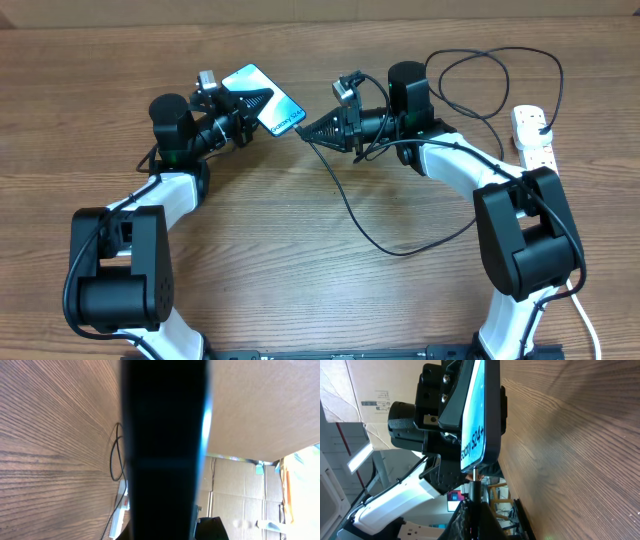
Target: Plug charger to phone and switch on socket
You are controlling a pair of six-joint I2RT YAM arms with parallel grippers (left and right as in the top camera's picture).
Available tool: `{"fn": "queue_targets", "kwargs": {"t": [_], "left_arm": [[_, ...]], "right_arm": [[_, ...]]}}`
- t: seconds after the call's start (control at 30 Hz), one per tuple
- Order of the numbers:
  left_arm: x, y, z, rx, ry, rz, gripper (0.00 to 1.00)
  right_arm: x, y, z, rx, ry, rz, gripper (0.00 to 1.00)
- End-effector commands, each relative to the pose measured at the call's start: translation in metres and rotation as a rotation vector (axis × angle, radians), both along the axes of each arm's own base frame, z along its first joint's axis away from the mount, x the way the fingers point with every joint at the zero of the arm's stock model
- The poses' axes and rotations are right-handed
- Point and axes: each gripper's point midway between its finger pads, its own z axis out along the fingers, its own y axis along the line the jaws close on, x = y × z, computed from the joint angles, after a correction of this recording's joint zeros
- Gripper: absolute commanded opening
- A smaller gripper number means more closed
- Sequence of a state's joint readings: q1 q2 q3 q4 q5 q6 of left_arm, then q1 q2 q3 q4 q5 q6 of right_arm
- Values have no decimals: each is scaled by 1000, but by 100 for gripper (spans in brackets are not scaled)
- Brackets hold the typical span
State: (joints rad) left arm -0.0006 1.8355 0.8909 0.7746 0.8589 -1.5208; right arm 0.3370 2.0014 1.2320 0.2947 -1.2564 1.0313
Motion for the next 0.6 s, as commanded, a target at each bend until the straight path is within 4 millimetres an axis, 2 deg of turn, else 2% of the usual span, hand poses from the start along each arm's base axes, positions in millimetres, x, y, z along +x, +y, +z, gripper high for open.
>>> {"fn": "queue_targets", "kwargs": {"t": [0.0, 0.57], "left_arm": [[-4, -13, 12, -13, -22, -48, 5], [-4, -13, 12, -13, -22, -48, 4]], "right_arm": [[-1, 3, 12, 2, -43, -12, 4], [-5, 3, 13, 12, -40, 13, 4]]}}
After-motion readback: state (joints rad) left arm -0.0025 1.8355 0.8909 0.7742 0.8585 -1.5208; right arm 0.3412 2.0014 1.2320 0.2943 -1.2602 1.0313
